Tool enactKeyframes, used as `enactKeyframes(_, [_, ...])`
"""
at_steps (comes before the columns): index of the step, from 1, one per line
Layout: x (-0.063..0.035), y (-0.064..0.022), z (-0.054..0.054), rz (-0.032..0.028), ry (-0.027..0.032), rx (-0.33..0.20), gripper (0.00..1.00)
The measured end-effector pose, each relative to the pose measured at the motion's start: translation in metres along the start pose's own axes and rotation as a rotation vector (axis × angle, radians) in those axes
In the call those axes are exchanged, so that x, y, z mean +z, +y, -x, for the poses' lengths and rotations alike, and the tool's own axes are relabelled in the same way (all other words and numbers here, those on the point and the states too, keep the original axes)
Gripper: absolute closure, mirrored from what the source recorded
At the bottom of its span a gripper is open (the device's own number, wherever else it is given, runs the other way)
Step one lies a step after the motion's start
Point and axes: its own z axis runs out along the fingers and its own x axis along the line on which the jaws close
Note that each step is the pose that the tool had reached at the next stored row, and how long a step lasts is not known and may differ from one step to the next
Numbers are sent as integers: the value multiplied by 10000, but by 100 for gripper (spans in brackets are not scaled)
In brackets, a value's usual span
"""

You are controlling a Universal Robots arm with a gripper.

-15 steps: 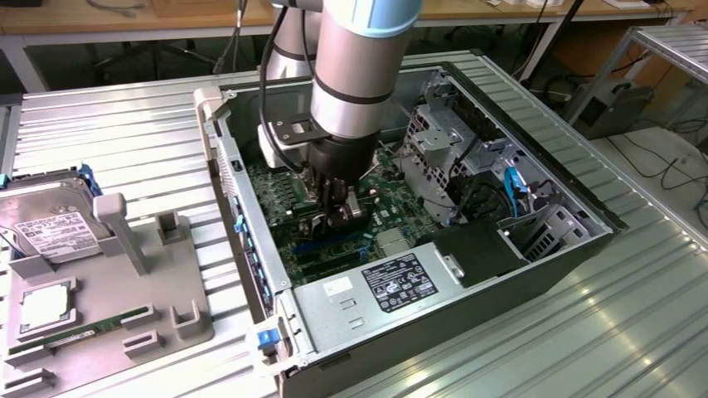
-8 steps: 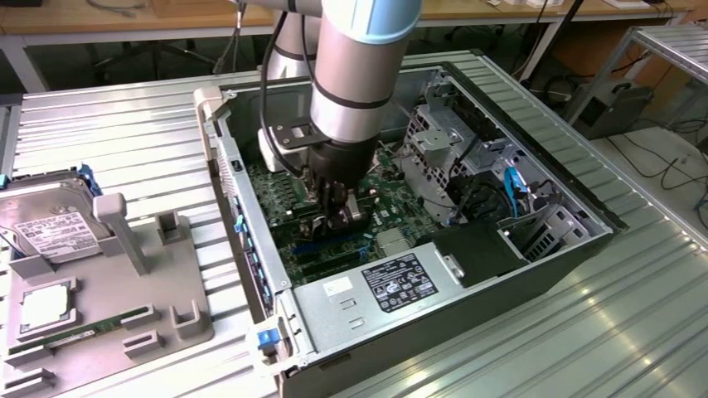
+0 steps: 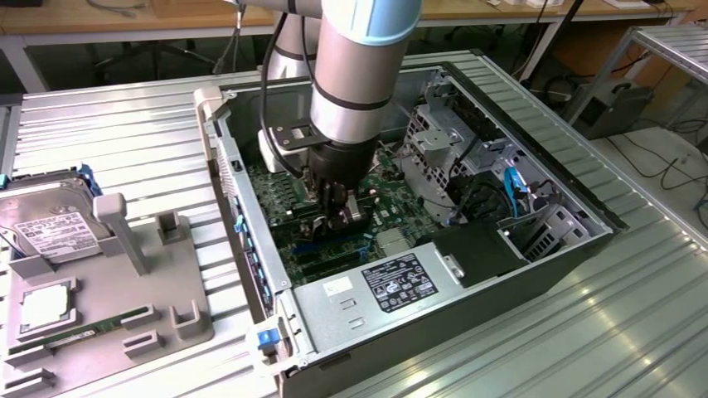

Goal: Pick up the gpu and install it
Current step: 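Insert the gpu into the slot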

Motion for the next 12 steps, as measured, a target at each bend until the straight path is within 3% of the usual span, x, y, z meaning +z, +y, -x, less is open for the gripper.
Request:
enactKeyframes(2, [-33, 1, -2, 13, 27, -1, 66])
enactKeyframes(10, [-343, 9, 1, 11, 25, -2, 66])
enactKeyframes(12, [-373, 10, 1, 10, 24, -2, 67])
